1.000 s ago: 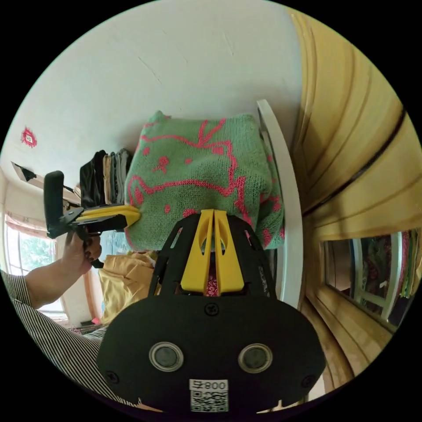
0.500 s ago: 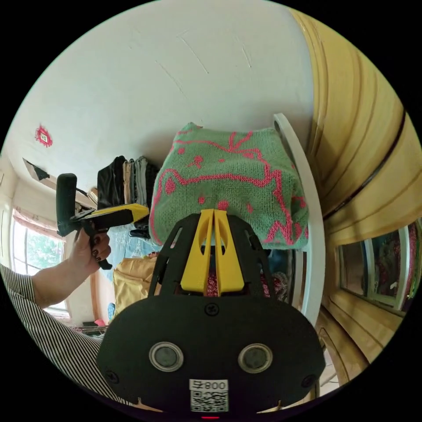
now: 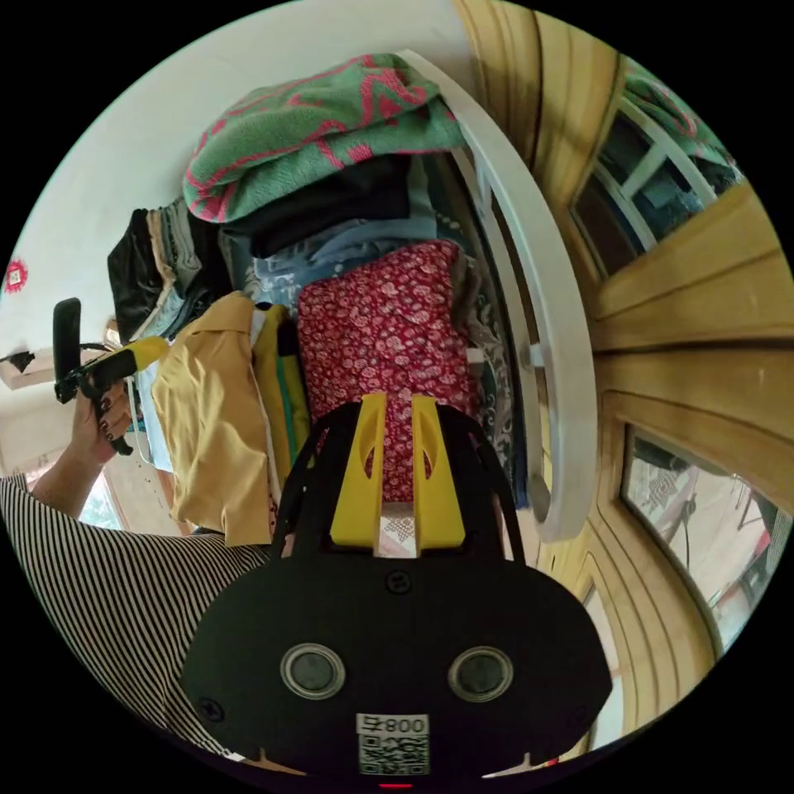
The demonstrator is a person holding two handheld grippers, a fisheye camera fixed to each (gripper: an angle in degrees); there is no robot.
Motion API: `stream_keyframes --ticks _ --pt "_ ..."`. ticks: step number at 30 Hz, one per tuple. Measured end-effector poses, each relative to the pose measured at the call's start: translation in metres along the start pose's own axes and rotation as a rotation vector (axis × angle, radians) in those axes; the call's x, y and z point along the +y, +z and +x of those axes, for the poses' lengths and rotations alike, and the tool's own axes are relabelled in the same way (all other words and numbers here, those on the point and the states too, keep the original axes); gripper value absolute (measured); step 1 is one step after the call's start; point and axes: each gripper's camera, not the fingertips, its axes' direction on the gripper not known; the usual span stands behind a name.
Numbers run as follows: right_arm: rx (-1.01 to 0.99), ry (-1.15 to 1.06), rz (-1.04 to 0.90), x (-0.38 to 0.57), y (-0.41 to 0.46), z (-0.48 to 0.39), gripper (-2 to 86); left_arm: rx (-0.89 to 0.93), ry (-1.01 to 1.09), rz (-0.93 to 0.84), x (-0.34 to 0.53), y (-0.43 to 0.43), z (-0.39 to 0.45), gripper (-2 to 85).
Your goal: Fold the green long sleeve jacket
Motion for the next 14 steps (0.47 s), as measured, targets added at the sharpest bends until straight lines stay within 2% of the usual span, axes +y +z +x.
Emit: stream_keyframes --ticks 7,14 --pt "0.026 0.058 0.030 -0.035 -0.019 0.034 9.6 0.020 0.030 -0.052 0.049 -0.006 0.022 2.8" --pt "0.007 0.031 -0.069 -0.102 -0.010 0.052 9.8 0.022 0.002 -0.066 0.107 -0.020 0.039 3.1"
